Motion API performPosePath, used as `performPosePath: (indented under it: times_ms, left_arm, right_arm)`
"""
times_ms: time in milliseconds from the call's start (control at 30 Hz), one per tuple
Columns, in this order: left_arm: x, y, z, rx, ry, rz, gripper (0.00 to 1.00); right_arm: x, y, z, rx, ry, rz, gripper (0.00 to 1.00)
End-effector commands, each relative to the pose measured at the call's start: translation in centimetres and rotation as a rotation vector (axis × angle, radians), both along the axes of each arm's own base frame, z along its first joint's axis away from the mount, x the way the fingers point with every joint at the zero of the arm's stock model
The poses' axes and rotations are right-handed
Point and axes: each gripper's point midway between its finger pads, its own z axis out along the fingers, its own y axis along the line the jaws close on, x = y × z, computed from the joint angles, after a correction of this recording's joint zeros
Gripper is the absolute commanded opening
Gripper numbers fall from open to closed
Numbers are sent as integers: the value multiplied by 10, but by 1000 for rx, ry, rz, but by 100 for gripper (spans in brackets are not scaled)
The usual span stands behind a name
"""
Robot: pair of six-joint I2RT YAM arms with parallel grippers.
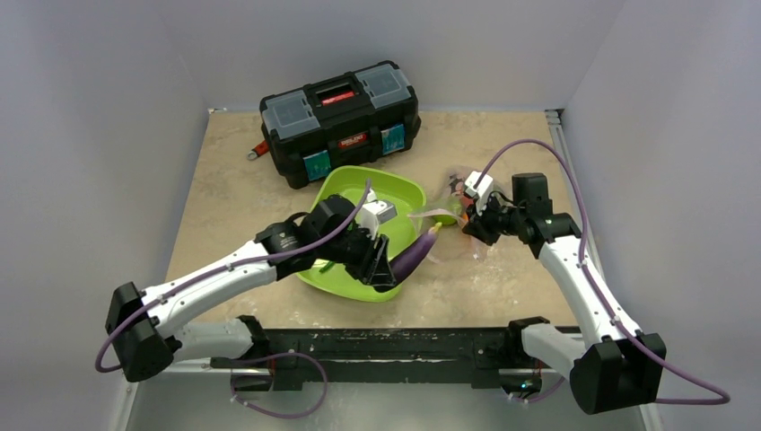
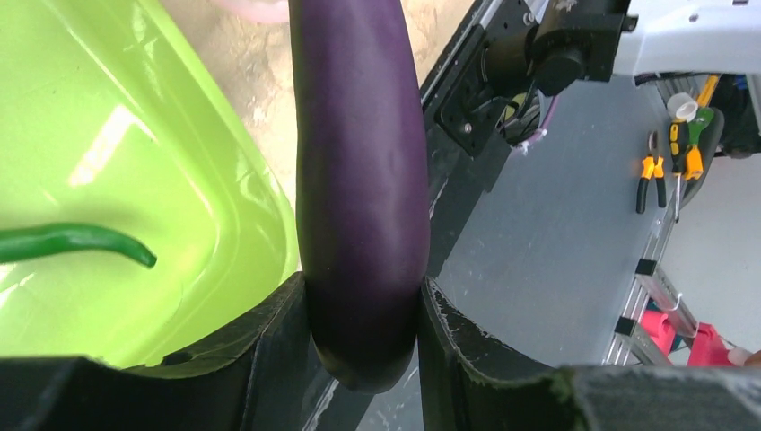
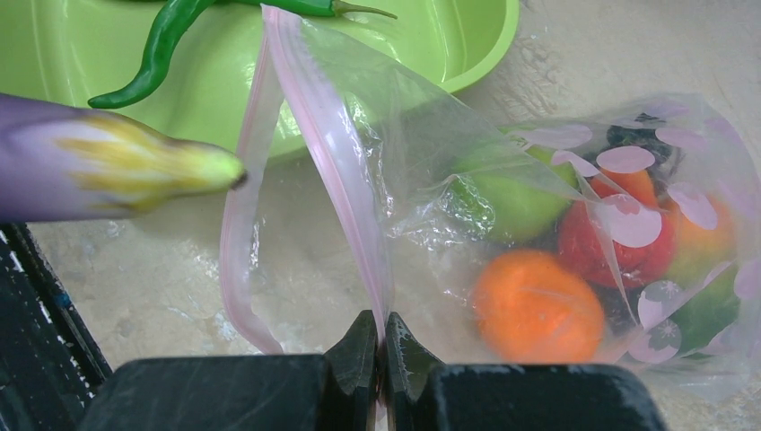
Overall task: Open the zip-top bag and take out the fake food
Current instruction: Pick up the fake vegetable from the zipper food storage bag, then place the fake vegetable in the bin.
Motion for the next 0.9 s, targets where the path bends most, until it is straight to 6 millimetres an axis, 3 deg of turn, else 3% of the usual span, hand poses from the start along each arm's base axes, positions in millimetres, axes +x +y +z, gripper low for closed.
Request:
performPosePath:
  times_ms: [0,467,867]
  left_arm:
    - [-15,25,5,15,-40,-48,0]
    - [-36,82,20,59,-114,10,0]
    - [-27,115,24,110,-192,150,0]
  right_arm:
    - [3,4,4,18,-20,15,0]
    - [4,2,1,15,-14,6,0]
    - [4,2,0,15,-10,7,0]
